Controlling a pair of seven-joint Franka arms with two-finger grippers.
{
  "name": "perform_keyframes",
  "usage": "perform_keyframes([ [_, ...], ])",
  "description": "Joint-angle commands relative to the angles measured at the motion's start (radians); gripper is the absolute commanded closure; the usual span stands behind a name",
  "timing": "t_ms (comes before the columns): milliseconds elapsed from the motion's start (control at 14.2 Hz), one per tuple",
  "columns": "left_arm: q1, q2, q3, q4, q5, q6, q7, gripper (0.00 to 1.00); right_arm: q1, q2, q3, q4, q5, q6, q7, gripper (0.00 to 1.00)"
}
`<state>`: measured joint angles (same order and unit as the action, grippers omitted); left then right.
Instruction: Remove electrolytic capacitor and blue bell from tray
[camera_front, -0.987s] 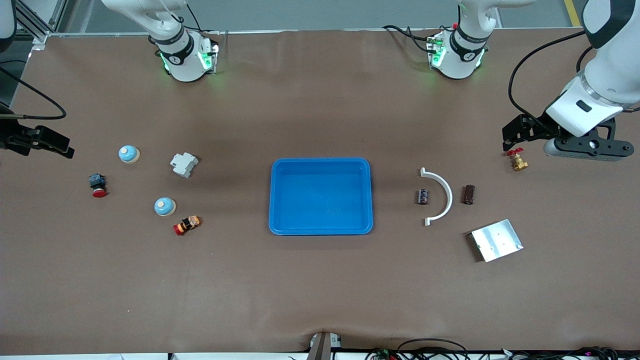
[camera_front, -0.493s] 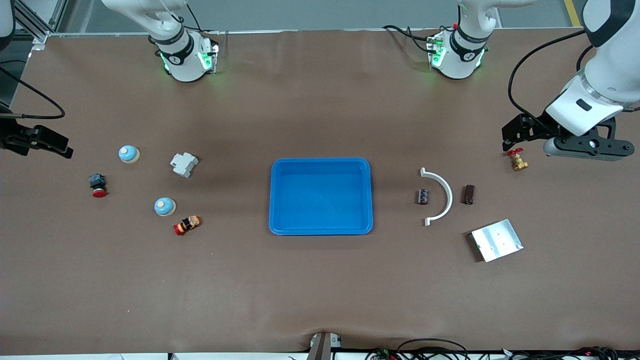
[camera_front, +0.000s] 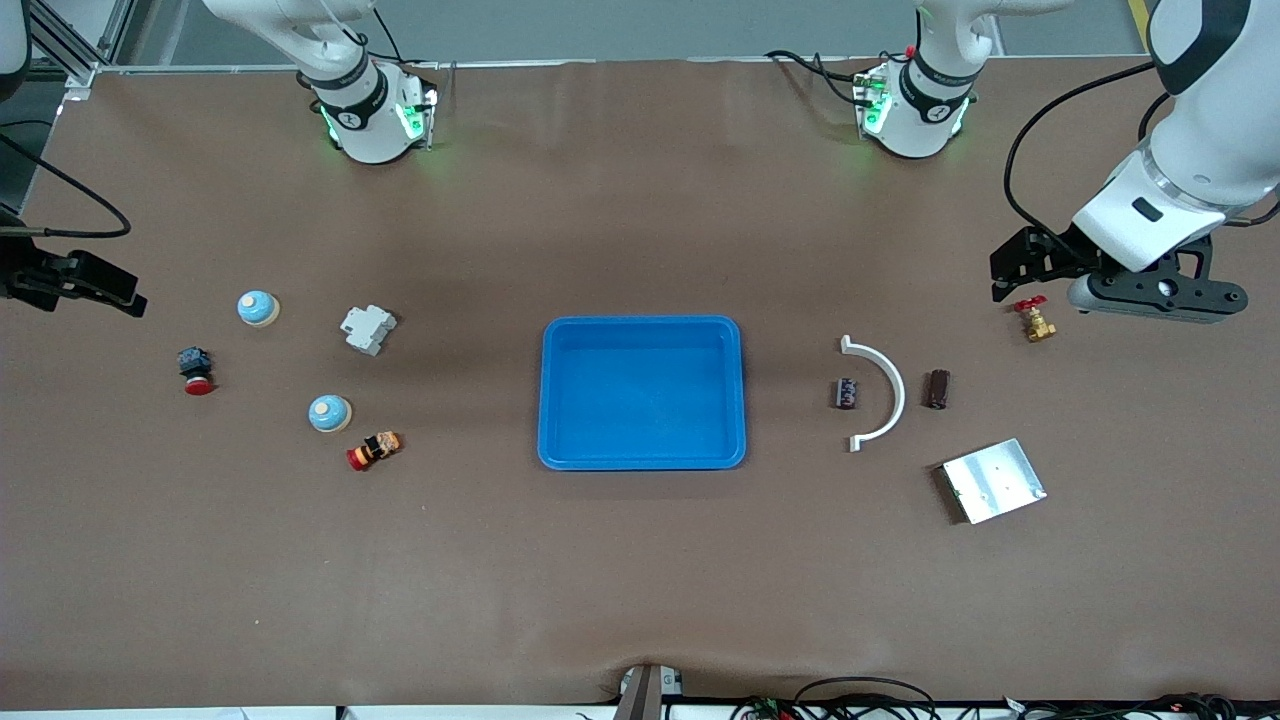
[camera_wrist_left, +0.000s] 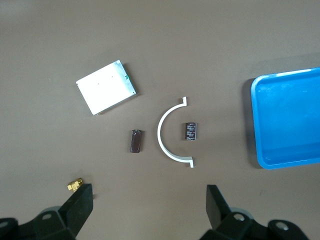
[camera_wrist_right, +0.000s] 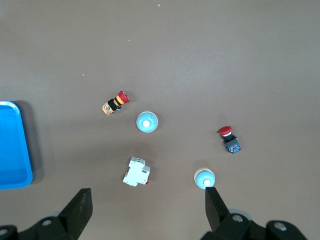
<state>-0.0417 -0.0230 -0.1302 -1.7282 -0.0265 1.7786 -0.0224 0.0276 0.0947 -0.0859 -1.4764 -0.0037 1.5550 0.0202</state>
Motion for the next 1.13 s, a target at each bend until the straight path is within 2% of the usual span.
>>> perform_keyframes([
  [0,-0.004,0.011,0.000,0.036,-0.003,-0.007,-0.011,0.00,0.000,-0.001,0.008,0.018,-0.016,-0.012,0.003,0.00],
  [1057,0.000,0.035,0.000,0.058,-0.001,-0.002,-0.011,0.00,0.000,-0.001,0.009,0.034,-0.013,-0.012,0.003,0.00],
])
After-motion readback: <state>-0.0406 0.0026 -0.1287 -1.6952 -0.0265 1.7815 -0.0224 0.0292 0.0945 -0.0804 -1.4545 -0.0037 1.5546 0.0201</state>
